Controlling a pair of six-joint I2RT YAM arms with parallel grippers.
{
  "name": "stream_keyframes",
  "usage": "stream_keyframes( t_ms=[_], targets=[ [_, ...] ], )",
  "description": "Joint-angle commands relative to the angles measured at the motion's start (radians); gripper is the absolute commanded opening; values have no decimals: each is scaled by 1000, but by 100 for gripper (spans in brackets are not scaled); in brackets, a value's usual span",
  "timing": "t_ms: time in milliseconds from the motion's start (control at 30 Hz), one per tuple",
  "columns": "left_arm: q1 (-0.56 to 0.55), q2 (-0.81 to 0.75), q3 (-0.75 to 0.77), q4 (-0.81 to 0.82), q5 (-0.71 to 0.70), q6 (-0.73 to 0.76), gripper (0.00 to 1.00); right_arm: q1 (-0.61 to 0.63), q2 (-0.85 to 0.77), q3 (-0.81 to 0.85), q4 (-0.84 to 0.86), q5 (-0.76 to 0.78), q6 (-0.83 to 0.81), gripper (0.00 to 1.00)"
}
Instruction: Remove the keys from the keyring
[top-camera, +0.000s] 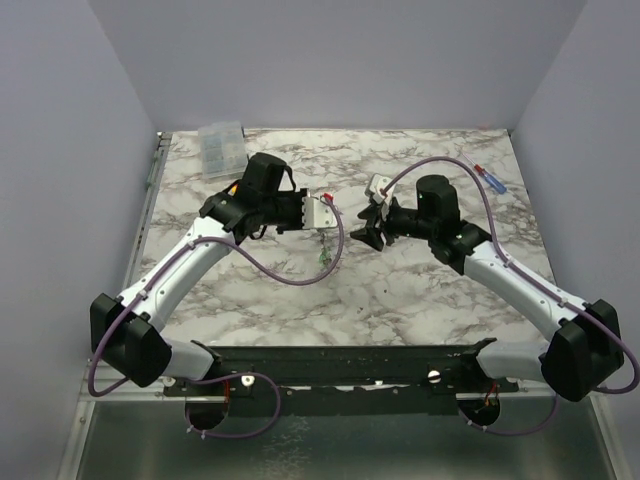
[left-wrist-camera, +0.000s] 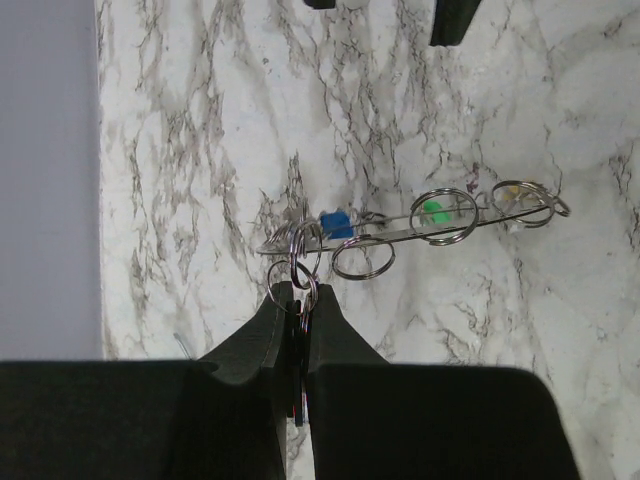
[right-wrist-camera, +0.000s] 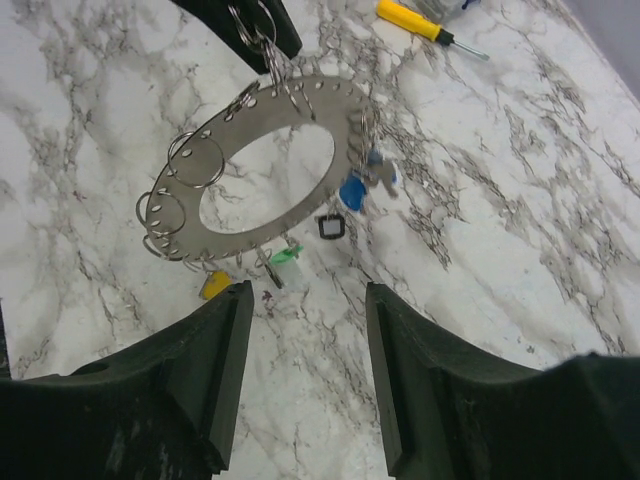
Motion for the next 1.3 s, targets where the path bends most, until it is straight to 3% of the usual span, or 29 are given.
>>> stream_keyframes(
  t_ms=[0, 267, 500, 867, 1267],
  targets=[
    [-35, -40, 25, -62, 12, 211, 0, -7, -33, 42, -22, -111, 25, 54],
    [-90, -107, -47, -58, -18, 412, 0, -7, -19, 51, 18, -225, 43, 42],
    [-125, -179, -131, -12, -11, 506, 0, -7, -10, 6, 96, -268, 65, 42],
    [-150, -167, -128, 6, 3, 443, 0, -5, -4, -11, 109, -369, 95, 44],
    [-154, -133, -94, 21, 9, 262, 0, 5, 6, -36, 143, -373, 118, 52]
  ],
)
